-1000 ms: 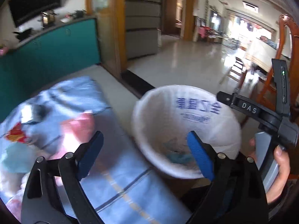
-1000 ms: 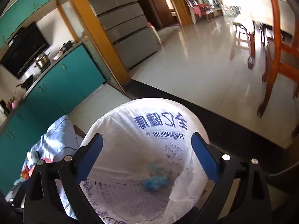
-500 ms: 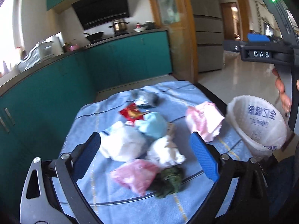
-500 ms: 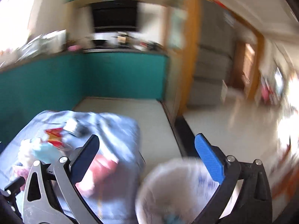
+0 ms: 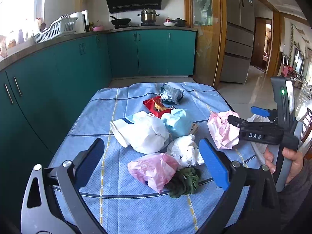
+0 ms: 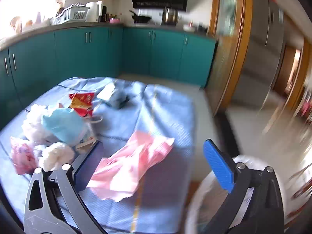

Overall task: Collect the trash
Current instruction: 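Move the right gripper back to the table onto the pink paper bag, then grasp the pink paper bag with the right gripper while the left gripper grasps the pink plastic bag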

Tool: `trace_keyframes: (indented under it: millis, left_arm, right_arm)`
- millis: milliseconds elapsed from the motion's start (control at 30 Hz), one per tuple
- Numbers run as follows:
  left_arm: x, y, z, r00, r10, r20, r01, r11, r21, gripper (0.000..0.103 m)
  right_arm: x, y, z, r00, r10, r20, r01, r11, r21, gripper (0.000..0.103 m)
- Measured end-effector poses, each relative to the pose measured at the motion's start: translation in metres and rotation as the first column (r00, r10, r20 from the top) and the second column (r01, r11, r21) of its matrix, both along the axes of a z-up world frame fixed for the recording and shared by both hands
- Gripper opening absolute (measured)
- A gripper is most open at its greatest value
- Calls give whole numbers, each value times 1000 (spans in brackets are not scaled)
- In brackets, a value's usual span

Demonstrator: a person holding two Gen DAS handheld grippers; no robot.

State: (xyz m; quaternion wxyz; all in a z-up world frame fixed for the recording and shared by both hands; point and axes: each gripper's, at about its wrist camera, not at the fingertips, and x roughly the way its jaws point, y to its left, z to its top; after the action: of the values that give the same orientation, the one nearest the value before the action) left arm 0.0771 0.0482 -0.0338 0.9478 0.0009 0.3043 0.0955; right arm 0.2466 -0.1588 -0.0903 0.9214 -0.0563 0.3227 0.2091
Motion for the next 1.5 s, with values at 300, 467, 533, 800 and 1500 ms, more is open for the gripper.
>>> trace_keyframes:
  millis: [300, 467, 533, 800, 1500]
  left_arm:
    - [2, 1, -3, 1000, 9, -19, -8, 999, 34, 99]
    - [7, 9, -12, 999, 16, -42, -16, 1000, 6, 99]
    - [9, 11, -17, 998, 19, -54, -20, 1000, -1, 99]
    - [12, 28, -25, 994, 76, -78, -77, 997, -9, 99]
    - [35, 11, -67, 976, -8, -219, 18, 999, 42, 99]
  right_arm:
    - [20, 10, -17, 986, 1, -166, 5, 999, 37, 100]
    - [19, 19, -31, 978, 42, -205, -39, 999, 18, 93]
    - [18, 21, -33, 974, 61, -218, -57, 998, 25, 87]
    - [12, 17, -25, 970, 124, -210, -101, 988, 117, 31]
    - [16, 29, -34, 973, 97, -208, -88, 995, 51, 56]
